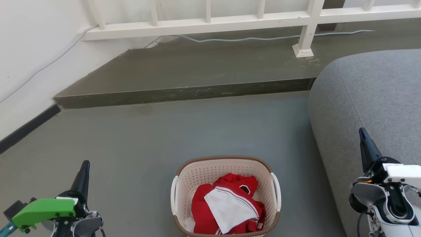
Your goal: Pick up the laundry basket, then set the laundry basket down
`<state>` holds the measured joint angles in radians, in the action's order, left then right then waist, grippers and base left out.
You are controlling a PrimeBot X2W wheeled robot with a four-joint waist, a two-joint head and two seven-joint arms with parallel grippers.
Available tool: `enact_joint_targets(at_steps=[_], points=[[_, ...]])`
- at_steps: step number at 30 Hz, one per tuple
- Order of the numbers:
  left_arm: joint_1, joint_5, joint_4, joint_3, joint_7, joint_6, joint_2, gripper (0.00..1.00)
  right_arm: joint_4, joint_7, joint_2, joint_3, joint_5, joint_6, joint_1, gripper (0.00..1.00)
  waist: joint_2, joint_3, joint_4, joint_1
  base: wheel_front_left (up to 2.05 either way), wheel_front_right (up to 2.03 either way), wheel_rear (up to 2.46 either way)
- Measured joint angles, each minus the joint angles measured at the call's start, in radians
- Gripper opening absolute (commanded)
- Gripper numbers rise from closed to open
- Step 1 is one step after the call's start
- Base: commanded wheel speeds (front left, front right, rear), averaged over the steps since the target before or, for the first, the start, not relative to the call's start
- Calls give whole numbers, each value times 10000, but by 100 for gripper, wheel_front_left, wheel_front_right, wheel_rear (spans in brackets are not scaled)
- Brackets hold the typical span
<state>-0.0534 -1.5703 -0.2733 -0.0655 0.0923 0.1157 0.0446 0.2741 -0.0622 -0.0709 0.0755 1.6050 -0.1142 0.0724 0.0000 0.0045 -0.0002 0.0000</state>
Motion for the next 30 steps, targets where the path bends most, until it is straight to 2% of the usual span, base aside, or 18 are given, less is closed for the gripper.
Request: enact_joint_targets(at_steps=[3, 30], points=[[-76, -370, -17, -35, 96, 77, -2, 0, 10, -88, 8, 107, 345, -2, 0, 0, 0, -18, 3, 0, 0, 0, 0], [-78, -370, -25, -46, 96, 77, -6, 0, 63, -90, 12, 125, 345, -4, 0, 0, 0, -18, 2, 0, 0, 0, 0]])
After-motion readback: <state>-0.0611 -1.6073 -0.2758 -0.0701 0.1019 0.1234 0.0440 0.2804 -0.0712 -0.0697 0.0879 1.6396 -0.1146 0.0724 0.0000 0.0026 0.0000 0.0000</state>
